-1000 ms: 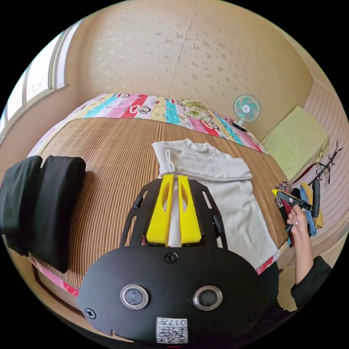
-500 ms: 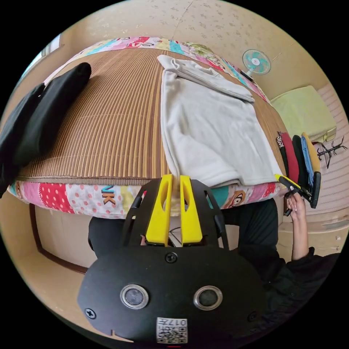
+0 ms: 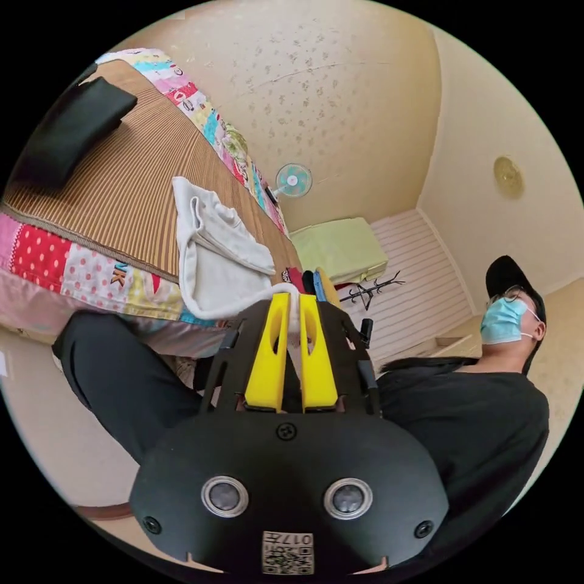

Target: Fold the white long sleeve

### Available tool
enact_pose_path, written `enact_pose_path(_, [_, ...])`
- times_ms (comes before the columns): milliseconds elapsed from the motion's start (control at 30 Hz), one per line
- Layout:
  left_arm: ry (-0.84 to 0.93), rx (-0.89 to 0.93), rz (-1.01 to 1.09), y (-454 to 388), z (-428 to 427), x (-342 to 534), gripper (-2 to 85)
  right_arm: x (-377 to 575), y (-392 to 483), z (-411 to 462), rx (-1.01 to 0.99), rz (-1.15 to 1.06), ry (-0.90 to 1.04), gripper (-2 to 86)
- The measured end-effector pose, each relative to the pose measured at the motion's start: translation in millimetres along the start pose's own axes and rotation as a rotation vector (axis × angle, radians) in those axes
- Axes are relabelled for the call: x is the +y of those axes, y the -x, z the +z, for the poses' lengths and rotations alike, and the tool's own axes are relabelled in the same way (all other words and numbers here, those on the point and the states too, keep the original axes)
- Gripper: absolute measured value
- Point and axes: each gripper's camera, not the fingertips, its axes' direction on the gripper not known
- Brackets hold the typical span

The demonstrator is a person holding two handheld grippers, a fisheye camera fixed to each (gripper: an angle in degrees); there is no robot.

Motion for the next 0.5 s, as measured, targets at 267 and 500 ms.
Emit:
enact_pose_path(267, [-0.081, -0.324, -0.028, 24.7, 49.9, -247.6, 5.4, -233.6, 16.3, 118.5, 0.382, -0.091, 0.017, 6.4])
enact_pose_path(500, [-0.105, -0.609, -0.065, 63.1, 60.3, -196.4, 12.2, -169.0, 16.1, 166.7, 0.399, -0.117, 0.028, 7.9])
